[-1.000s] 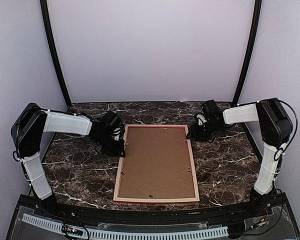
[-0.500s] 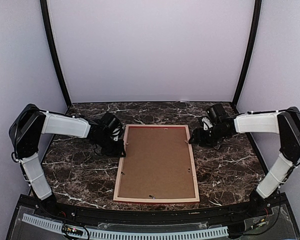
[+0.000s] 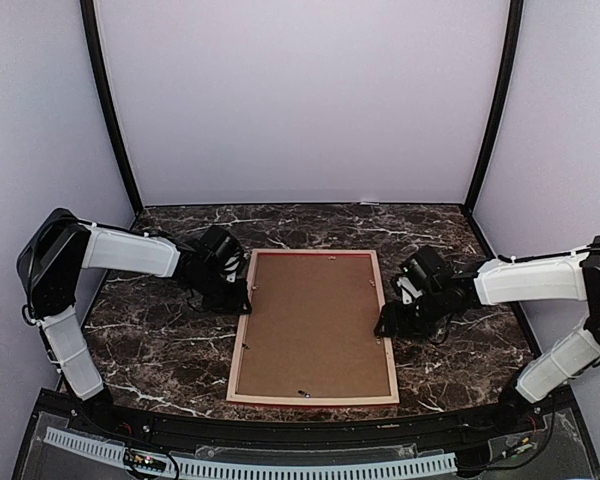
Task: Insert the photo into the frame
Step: Press the fastener onto the backboard.
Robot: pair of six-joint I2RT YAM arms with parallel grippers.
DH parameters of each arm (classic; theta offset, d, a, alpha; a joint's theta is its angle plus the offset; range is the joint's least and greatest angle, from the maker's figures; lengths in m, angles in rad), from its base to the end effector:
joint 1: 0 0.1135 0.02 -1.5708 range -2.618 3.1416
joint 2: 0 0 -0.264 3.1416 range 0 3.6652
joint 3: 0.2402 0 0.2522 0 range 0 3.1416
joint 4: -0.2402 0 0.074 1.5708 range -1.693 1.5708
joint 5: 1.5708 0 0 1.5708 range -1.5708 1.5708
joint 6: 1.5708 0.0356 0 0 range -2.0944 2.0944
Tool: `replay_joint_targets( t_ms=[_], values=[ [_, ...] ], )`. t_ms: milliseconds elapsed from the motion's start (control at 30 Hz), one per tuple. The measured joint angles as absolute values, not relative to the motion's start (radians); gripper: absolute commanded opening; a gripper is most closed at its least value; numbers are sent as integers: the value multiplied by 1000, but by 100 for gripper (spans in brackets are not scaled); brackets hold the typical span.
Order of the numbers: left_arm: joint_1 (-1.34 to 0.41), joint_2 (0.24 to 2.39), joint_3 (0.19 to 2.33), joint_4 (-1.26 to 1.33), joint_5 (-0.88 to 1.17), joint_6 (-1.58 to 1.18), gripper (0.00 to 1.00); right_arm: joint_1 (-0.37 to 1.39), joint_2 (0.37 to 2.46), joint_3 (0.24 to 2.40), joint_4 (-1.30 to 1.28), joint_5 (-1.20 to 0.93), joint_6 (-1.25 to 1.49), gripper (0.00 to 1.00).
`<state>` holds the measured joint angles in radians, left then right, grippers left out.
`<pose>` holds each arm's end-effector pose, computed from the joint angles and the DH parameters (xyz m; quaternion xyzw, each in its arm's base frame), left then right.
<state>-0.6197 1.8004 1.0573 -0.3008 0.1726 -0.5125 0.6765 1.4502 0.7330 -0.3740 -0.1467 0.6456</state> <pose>0.2862 -0.2117 0.1547 0.0740 0.9593 -0.2094 0.1743 0.2016 0.1685 0.1629 -0.0324 0.9684 0.2016 0.1433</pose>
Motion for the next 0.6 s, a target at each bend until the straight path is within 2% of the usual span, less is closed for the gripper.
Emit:
replay_joint_targets(
  t_ms=[600],
  values=[
    [-620,1800,1057,-301,173,-509,25,736,1500,741,-386,-82,686,52]
  ],
)
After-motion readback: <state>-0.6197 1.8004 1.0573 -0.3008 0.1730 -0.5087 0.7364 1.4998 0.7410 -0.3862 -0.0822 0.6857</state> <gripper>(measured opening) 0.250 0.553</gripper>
